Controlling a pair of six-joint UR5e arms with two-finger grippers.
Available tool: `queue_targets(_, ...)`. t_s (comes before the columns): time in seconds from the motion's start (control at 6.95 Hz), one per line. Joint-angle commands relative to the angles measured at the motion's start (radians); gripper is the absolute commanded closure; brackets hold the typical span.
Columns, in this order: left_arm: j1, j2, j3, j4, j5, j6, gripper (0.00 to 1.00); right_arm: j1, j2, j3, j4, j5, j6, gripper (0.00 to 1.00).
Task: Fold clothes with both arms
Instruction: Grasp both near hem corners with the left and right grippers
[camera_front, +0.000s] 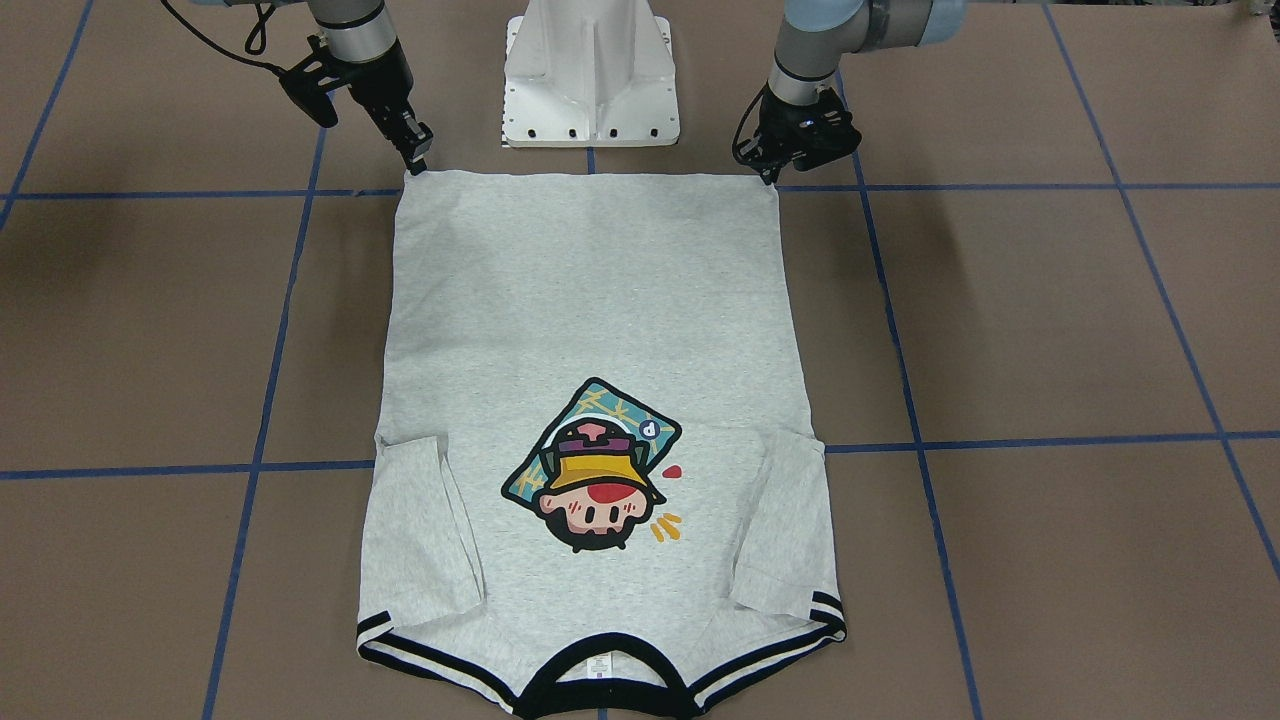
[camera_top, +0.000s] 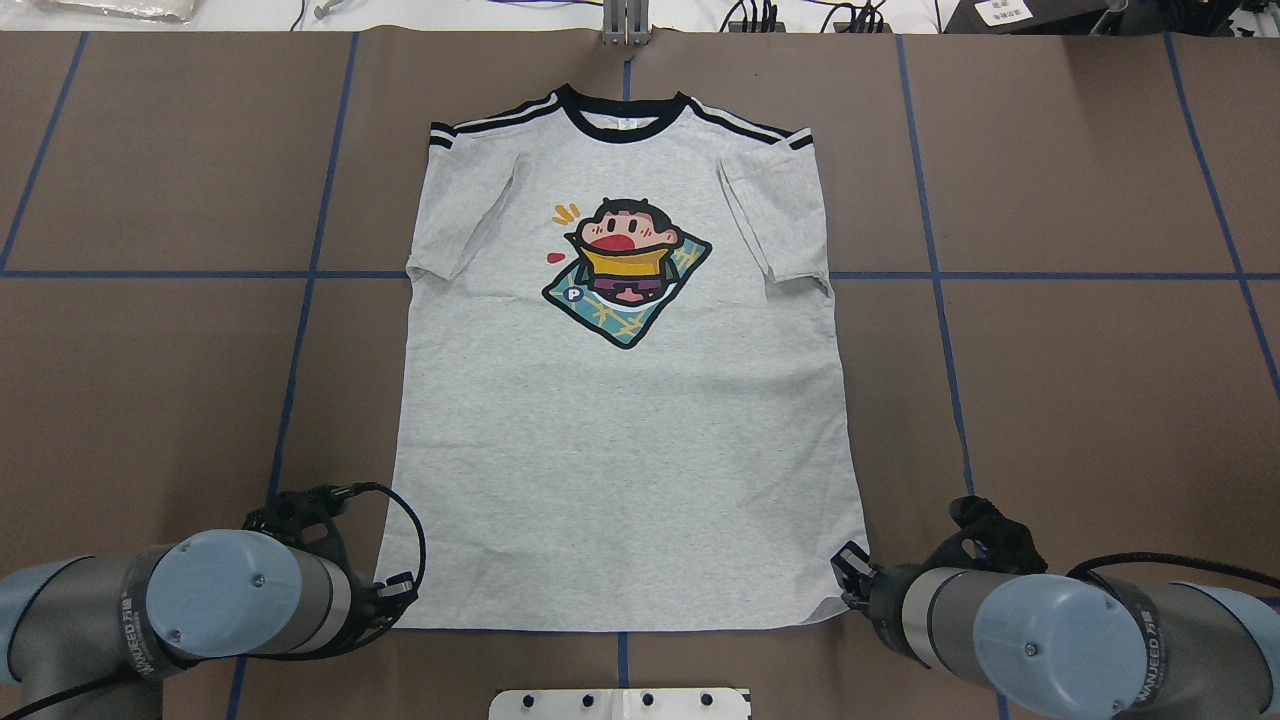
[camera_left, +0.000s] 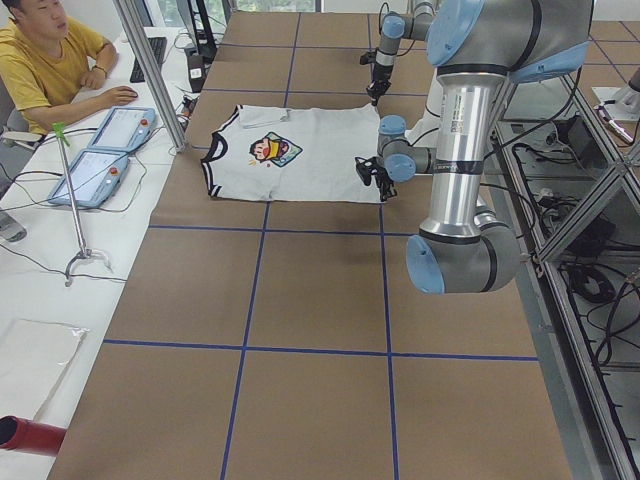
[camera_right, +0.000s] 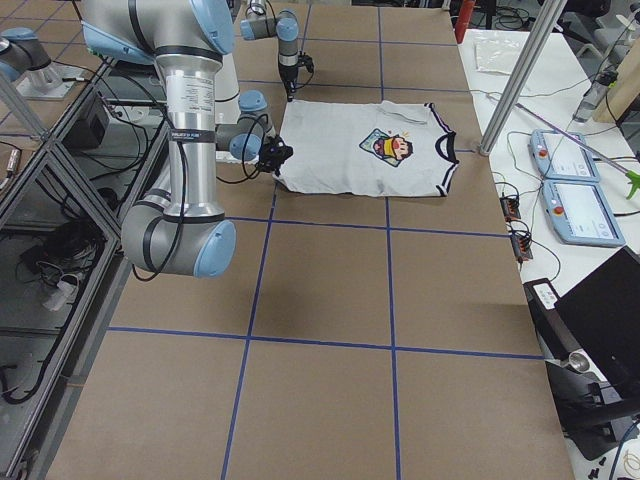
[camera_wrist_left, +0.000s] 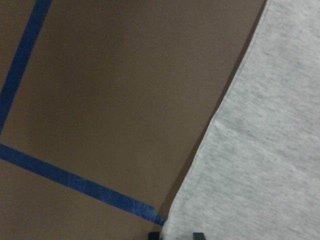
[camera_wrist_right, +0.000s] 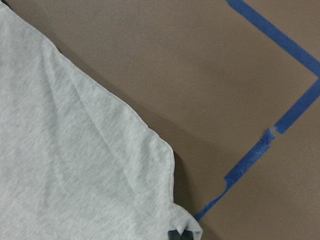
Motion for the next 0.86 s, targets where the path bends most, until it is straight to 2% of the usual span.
queue_targets(0.0, 0.000, -0.001, -0.081, 0.052, -0.019, 0.005, 1.00, 0.004, -0.001, 0.007, 0.000, 0.002, 0.000, 1.00)
queue_targets(0.43, 0.005, -0.001, -0.172, 0.059, -0.050, -0.001, 1.00, -0.043, -0.018, 0.053, -0.002, -0.003, 0.002, 1.00)
queue_targets(0.72, 0.007, -0.001, -0.204, 0.064, -0.085, 0.001, 1.00, -0.100, -0.067, 0.111, -0.002, -0.009, 0.011, 1.00)
